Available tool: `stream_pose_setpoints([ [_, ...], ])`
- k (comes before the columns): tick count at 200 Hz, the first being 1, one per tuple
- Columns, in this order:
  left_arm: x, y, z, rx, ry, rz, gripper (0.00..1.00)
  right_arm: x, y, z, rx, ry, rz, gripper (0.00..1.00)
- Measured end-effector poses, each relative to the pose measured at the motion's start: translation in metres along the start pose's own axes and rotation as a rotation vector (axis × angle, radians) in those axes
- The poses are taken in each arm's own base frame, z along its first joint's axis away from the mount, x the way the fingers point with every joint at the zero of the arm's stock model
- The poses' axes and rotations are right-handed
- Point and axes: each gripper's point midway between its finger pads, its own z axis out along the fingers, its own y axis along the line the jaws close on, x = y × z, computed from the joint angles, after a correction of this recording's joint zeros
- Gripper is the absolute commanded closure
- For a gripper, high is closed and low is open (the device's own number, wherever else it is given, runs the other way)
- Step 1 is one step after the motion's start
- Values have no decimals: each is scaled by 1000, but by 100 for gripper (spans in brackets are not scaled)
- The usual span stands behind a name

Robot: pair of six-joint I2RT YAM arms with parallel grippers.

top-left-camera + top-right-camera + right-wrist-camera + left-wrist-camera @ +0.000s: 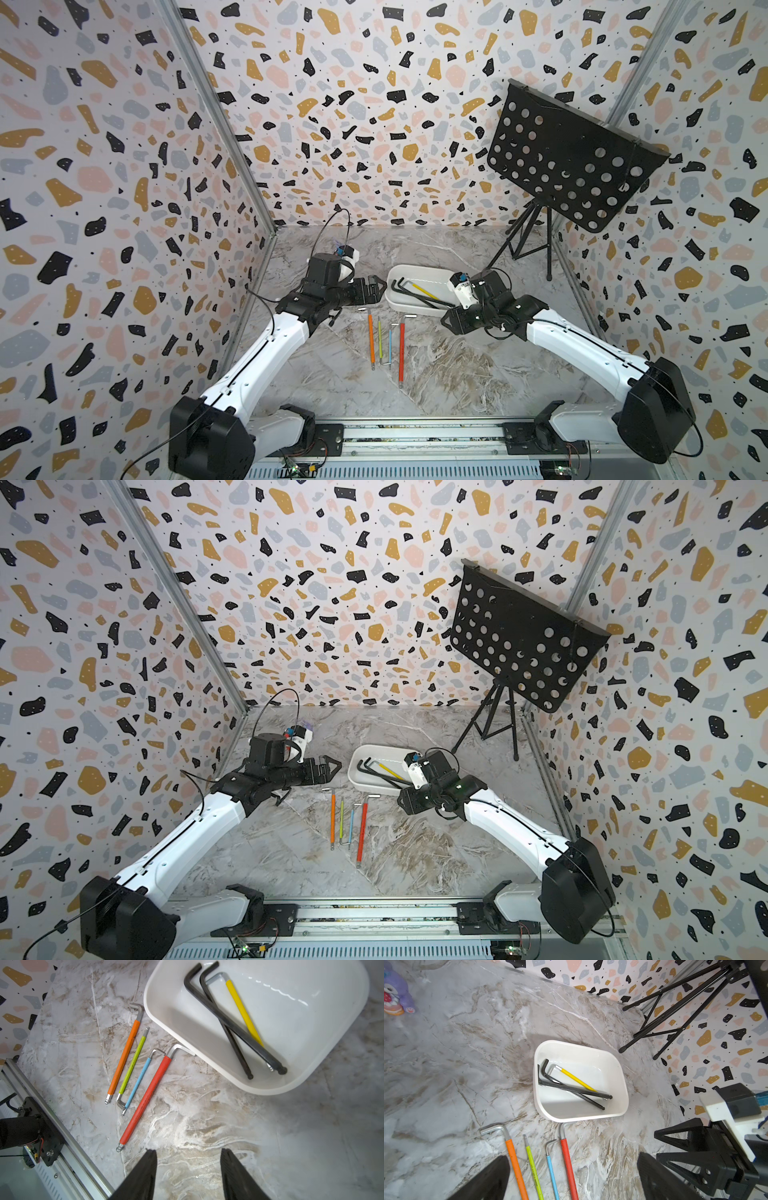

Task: Put the hex key on the desktop into the storage box
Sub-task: Pick up the Allen key from the center of the board.

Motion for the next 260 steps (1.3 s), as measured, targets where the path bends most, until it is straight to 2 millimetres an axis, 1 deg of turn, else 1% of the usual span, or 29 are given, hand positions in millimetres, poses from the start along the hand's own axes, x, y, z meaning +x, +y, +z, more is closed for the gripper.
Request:
stream_pose_setpoints([
  [16,3,4,7,-12,35,-12,0,3,-1,3,-6,0,29,33],
  [29,6,6,9,-21,53,-17,0,2,1,4,-15,-4,46,27],
  [33,7,6,8,-22,57,-17,0,2,1,5,-17,-5,54,22],
  [34,7,6,8,-23,57,-17,0,2,1,5,-18,-4,55,22],
  [35,7,6,8,-23,58,-16,0,2,1,5,-18,-5,55,19],
  [40,7,6,7,-24,58,-16,0,0,2,6,-22,-8,64,16],
  [46,7,5,6,-24,57,-13,0,-1,2,8,-25,-11,68,9],
  [49,7,6,5,-26,57,-12,0,-1,3,8,-27,-12,68,8],
  [51,7,5,5,-27,57,-12,0,-2,3,9,-28,-13,72,3],
  [57,7,5,2,-29,54,-11,0,-2,3,11,-29,-13,77,0],
  [97,-1,3,-17,-56,-4,17,0,-5,5,25,-43,-10,112,0],
  [123,-3,3,-23,-68,-21,28,0,-4,8,36,-48,7,123,0],
  [150,-2,3,-22,-69,-18,27,0,-5,16,47,-60,17,126,0],
  [172,-1,5,-19,-71,-7,23,0,-7,27,57,-70,31,108,0],
  [203,12,16,-9,-109,61,-2,0,-14,38,75,-32,56,78,0],
  [227,18,21,-7,-127,90,-12,0,-16,40,89,56,89,56,5],
  [251,17,20,-8,-129,92,-13,0,-14,45,100,132,115,35,11],
  [260,16,19,-9,-128,90,-12,0,-11,46,102,155,122,30,15],
])
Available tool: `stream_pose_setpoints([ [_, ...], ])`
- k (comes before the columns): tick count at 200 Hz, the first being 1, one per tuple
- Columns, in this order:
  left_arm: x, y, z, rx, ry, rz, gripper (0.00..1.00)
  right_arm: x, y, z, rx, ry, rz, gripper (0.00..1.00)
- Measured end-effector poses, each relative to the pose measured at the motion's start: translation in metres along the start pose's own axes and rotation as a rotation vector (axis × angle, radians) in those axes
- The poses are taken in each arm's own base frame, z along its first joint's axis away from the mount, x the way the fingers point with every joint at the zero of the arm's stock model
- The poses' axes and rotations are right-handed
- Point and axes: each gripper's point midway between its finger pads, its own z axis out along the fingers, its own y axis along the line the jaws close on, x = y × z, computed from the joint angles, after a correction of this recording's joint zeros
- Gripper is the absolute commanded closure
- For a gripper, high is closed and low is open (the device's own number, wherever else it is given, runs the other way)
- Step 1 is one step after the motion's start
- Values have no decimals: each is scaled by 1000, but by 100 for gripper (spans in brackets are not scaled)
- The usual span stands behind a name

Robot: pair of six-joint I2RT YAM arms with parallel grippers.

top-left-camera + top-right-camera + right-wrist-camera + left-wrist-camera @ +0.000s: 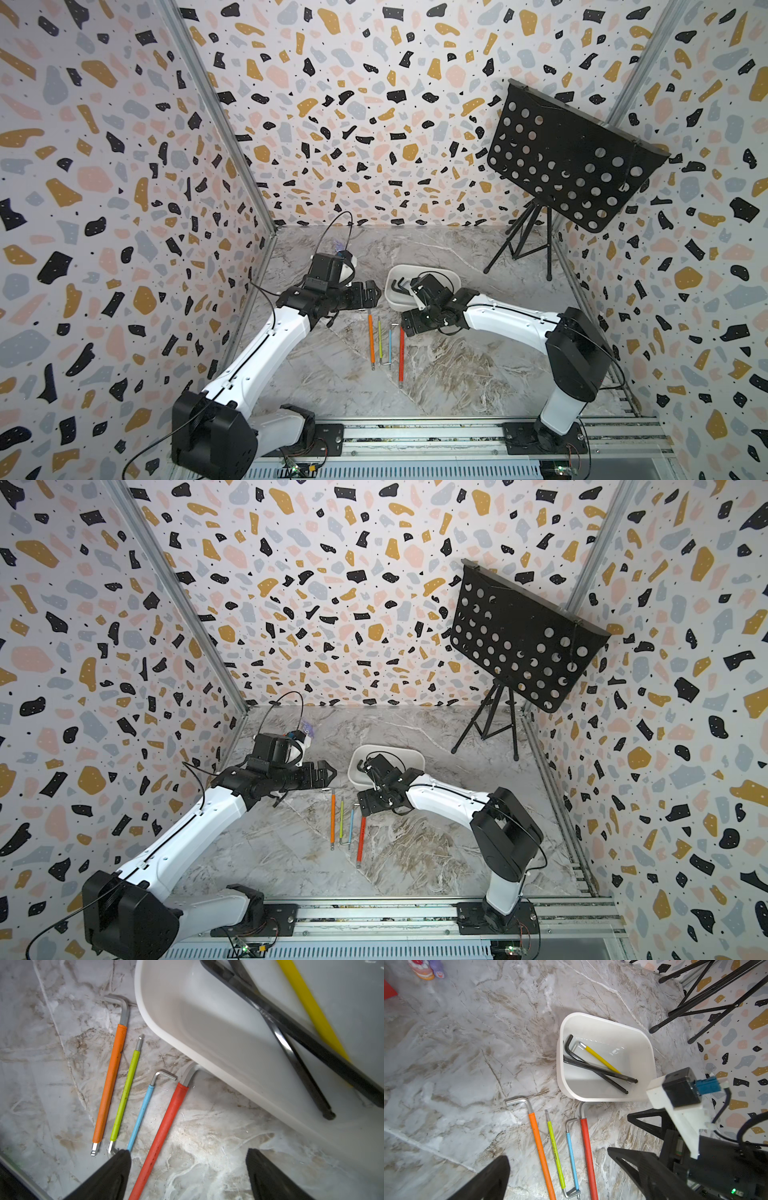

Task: Put the hex key on the desktop into the storage box
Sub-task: Pick up the Allen key from the center of the board.

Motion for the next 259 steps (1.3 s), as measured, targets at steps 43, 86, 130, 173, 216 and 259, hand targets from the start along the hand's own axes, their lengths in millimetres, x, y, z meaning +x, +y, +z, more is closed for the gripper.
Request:
stream_pose_setpoints([
  [43,0,0,0,-3,0,-1,0,19,5,11,65,35,14,22],
  [86,0,0,0,-3,1,-1,0,36,12,28,101,69,32,25],
  [130,0,0,0,-3,1,-1,0,38,18,38,111,78,42,27],
  [173,0,0,0,-3,1,-1,0,33,23,40,109,64,49,33],
  [216,0,0,0,-2,1,-1,0,44,17,55,145,94,38,35],
  [259,0,0,0,-2,1,-1,0,45,21,58,158,87,21,40],
])
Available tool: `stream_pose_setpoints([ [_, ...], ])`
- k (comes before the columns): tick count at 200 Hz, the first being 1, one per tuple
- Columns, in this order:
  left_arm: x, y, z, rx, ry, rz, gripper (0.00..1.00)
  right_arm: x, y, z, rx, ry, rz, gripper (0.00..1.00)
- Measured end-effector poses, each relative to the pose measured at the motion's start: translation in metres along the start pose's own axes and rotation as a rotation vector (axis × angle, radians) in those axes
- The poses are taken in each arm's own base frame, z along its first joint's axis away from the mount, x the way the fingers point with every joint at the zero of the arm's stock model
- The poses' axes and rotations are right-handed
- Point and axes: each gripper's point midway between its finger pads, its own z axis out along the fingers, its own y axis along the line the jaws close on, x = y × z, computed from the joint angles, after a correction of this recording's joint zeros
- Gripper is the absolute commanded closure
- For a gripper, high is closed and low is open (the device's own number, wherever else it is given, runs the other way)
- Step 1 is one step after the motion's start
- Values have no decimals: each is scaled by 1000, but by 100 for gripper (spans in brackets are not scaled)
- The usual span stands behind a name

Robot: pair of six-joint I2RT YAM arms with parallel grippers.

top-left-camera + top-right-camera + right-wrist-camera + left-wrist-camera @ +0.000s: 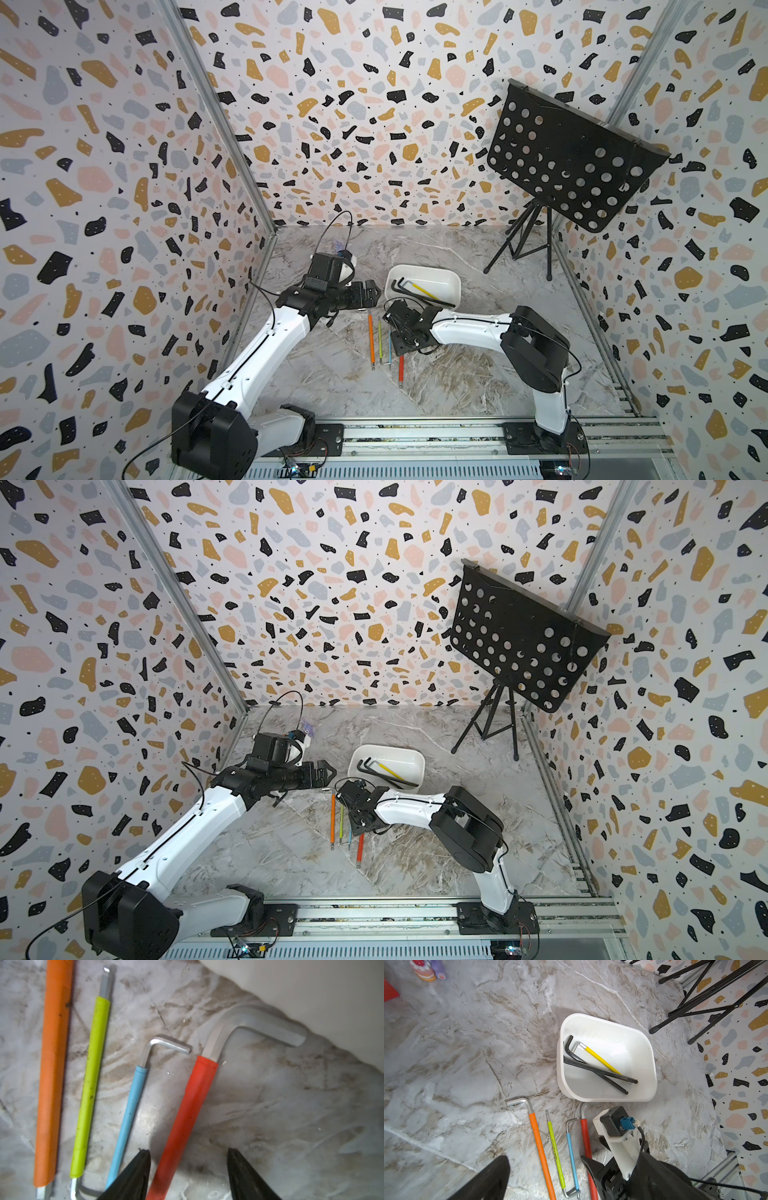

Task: Put the hex key on the desktop into the storage box
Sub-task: Pick up the Allen key from the center of the board.

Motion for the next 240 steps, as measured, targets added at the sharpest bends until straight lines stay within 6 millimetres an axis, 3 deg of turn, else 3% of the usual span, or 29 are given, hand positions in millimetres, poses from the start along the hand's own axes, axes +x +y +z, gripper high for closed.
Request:
stream_pose_setpoints([
  [28,0,0,0,0,0,0,0,-1,-1,1,12,-8,-2,44],
  [73,0,0,0,0,0,0,0,-2,-2,3,12,-33,2,70],
  [175,0,0,0,-1,0,0,0,3,-15,-2,24,-79,-6,99],
  [240,0,1,1,-2,4,-1,0,26,-39,-15,78,-49,-37,100],
])
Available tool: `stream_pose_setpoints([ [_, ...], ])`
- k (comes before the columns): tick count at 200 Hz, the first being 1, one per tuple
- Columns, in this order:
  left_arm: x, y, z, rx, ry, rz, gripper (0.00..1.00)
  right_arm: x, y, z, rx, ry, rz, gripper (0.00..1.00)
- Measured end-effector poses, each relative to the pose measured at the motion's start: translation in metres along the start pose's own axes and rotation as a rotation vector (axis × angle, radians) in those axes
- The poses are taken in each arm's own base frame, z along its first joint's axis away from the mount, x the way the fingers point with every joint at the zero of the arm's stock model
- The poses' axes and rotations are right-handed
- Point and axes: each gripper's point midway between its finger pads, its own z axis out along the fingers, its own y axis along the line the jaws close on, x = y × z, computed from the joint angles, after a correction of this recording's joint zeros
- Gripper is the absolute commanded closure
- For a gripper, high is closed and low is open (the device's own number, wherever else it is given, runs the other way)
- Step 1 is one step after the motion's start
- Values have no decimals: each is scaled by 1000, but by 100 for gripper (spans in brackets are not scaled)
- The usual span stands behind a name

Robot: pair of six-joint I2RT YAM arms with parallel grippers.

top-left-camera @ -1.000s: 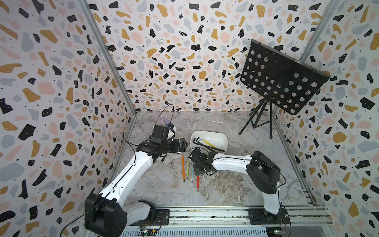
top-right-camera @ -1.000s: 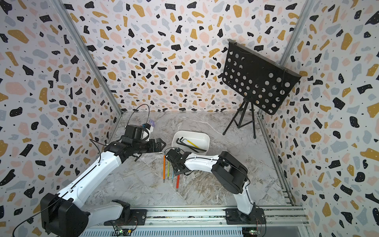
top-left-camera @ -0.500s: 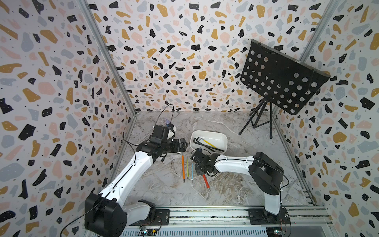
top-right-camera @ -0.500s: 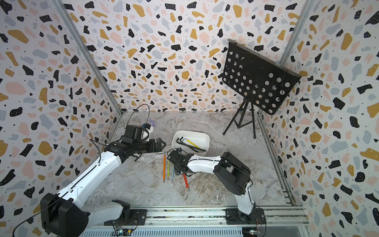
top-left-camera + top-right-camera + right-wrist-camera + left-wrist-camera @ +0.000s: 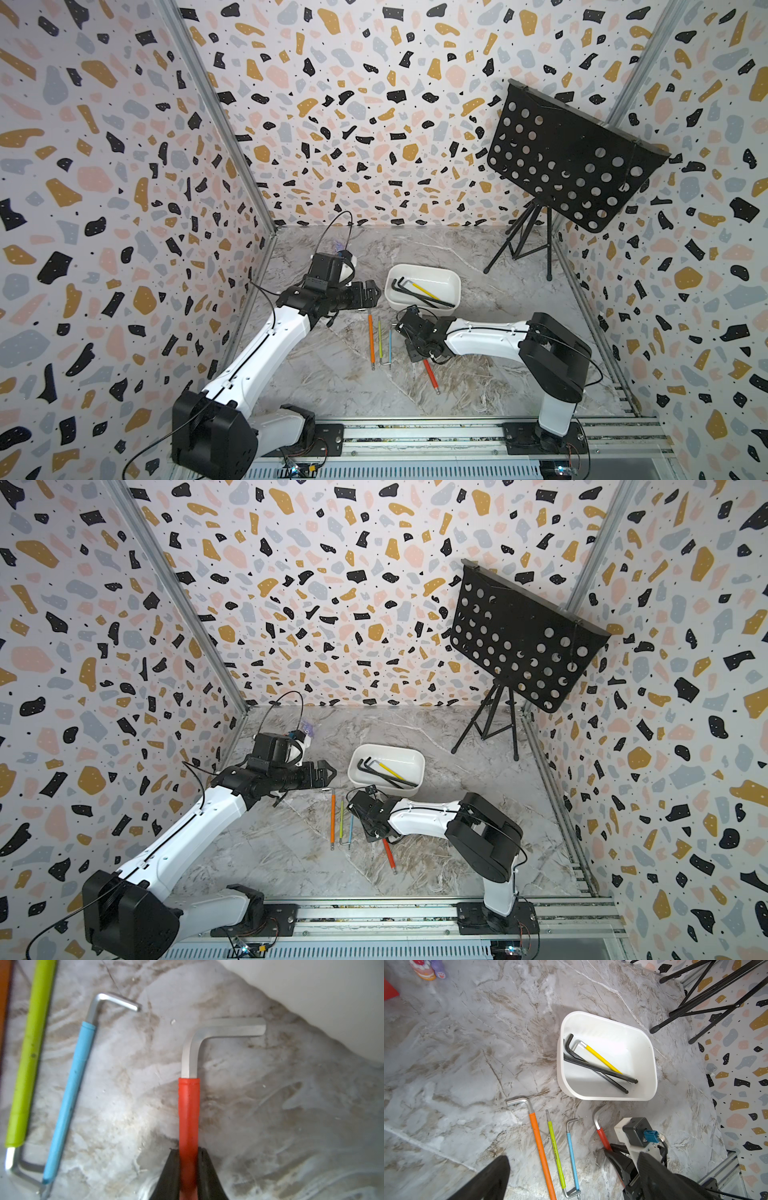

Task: Put the hex key on the desktop into the storage box
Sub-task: Pick up the Allen key from the center of the board, then place the Allen key in the storage box.

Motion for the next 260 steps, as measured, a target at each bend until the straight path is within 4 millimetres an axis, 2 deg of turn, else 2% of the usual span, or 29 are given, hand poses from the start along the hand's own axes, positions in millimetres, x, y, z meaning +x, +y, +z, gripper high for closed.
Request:
stream_pose_setpoints([
  [30,1,1,1,-2,4,-1,0,1,-4,-12,-14,-17,-12,100],
  [81,2,1,4,0,13,-3,0,-16,-1,-47,-68,-100,-35,100],
  [108,3,-6,4,41,22,0,0,-20,-4,-61,-76,-124,-48,100],
  [151,-4,-26,-5,122,-16,31,0,-19,-12,-71,-79,-117,-48,100],
  [205,-8,-56,-25,228,-88,102,0,-36,-24,-96,-174,-151,30,100],
  [237,-12,-58,-22,237,-110,107,0,-42,-30,-96,-201,-146,47,100],
  [260,-16,-57,-11,230,-96,81,0,-47,-34,-97,-210,-137,32,100],
])
